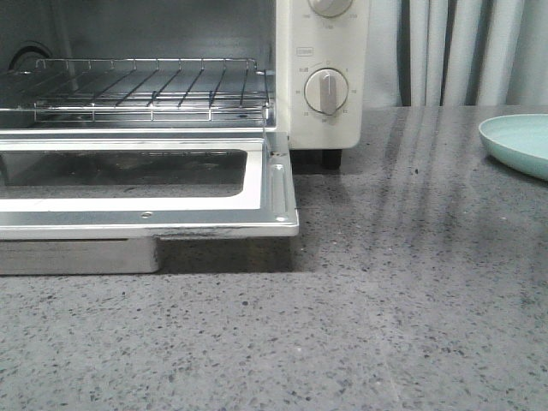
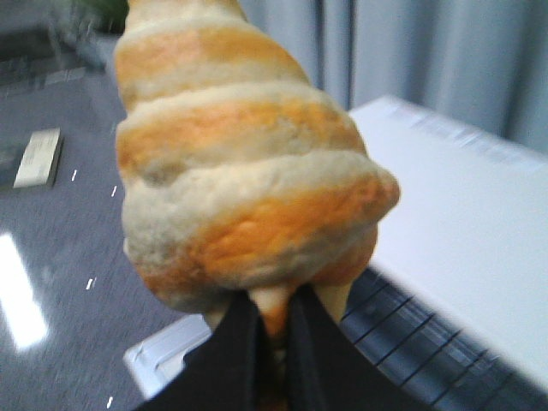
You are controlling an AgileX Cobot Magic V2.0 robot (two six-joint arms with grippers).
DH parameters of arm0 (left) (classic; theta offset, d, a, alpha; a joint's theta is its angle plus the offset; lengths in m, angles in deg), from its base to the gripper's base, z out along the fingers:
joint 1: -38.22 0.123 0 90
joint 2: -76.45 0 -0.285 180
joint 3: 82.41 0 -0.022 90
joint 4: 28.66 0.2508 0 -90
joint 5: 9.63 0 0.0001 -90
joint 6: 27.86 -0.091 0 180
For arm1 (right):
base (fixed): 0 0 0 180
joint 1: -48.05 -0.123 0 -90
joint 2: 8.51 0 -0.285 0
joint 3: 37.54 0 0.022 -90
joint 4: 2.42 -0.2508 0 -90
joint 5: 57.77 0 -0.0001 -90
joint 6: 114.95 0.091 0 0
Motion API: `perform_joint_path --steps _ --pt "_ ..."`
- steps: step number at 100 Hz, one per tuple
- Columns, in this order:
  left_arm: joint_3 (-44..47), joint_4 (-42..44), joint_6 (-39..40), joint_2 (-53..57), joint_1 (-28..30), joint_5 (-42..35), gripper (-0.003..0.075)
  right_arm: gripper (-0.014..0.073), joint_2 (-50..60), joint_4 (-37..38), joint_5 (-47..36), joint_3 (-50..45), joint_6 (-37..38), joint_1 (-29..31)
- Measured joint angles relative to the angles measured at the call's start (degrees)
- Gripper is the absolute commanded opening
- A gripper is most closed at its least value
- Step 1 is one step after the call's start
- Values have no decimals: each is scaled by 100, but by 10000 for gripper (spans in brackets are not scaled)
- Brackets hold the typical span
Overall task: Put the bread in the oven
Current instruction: 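Carry the croissant into the oven and lower it onto the rack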
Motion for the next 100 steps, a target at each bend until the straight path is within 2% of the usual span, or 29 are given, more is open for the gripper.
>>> perform_joint_path --steps 10,25,53,82,91,100 --pt "0 0 0 0 0 64 -22 -69 -687 69 296 -10 -30 -328" --pt "0 0 0 0 0 260 -22 -69 -1411 165 416 -10 -40 -317" --pt "0 -21 0 0 0 524 -22 -69 -1944 189 416 157 207 242" --pt "0 -45 0 0 0 538 -22 -60 -1992 209 405 227 514 706" --pt "0 -55 0 0 0 538 -22 23 -1992 209 316 227 526 732" --pt "0 -55 0 0 0 538 -22 202 -1992 209 198 227 526 732"
